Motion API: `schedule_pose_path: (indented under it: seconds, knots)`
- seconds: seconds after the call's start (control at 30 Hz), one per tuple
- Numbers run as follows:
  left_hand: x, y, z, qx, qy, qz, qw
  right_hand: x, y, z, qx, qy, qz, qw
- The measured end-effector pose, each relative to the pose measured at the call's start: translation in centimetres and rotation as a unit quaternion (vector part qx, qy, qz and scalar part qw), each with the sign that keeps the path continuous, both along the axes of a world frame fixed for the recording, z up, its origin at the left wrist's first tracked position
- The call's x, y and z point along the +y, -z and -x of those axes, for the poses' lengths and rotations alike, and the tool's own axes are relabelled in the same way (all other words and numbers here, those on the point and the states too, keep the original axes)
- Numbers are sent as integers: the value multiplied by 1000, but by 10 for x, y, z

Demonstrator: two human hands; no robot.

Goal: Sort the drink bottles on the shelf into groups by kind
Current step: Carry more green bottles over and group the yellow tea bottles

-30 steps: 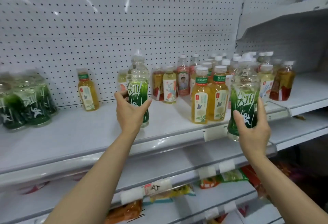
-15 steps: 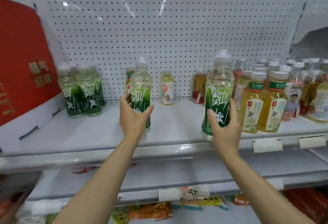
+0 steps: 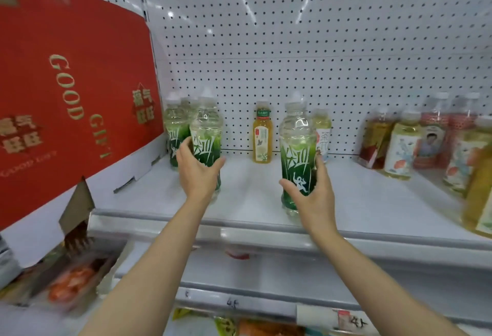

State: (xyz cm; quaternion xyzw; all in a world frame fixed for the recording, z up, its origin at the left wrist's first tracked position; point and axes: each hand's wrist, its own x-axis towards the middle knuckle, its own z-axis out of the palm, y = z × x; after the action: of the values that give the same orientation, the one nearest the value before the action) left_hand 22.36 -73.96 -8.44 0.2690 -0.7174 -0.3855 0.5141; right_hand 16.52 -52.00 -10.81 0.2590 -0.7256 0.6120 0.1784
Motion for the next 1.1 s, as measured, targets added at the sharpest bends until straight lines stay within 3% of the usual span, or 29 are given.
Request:
schedule_pose_path:
  seconds: [0.37, 0.67, 0.73, 1.1]
  knots:
    - [-120, 13, -7, -10, 25, -44, 999, -147, 1, -27, -77, -58, 29, 995]
    - [-164, 16, 5, -116, 99, -60, 987, -232, -6, -24, -121, -58, -20, 991]
    - [-168, 25, 4, -143, 110, -76, 981, -248, -8, -16, -118, -32, -39, 992]
    - [-177, 25, 14, -227, 84, 21, 970, -288, -3, 8, -52, 21, -102, 993]
